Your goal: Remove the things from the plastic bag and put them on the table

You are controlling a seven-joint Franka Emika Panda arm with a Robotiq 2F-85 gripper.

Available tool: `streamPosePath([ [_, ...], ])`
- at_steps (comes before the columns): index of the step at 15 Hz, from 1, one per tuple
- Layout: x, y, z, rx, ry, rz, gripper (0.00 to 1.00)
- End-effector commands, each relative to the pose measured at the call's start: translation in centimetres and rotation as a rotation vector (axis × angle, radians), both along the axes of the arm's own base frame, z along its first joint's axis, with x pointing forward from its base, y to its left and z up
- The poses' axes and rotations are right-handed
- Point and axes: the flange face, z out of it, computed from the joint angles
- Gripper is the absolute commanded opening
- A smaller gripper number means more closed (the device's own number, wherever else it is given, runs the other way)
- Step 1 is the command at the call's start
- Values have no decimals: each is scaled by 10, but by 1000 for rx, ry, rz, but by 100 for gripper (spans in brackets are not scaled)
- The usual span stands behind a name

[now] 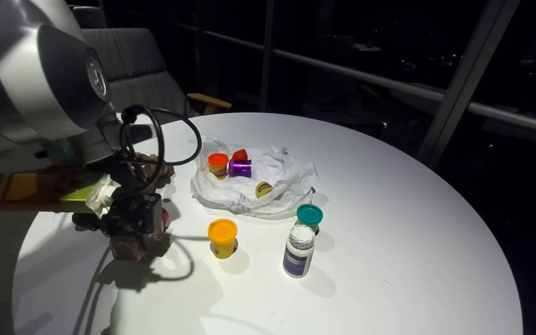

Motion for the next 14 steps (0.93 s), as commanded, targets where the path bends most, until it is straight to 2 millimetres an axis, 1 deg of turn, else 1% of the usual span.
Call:
streamPosePath([
  [1, 16, 6, -10, -6, -16, -17, 24],
  [2, 19, 6, -6, -1, -21, -20, 74],
  [3, 23, 4, -2, -2, -30, -19, 75],
  [5, 32, 3, 11, -11, -40, -24, 88],
  [6, 36, 2, 19, -20, -29, -28, 97],
  [7, 42, 2, 26, -33, -31, -34, 100],
  [10, 70, -2, 51, -67, -3, -65, 100],
  [12, 100, -5, 69, -77, -18, -93, 100],
  [14, 130, -9, 76, -91, -34, -101, 100],
])
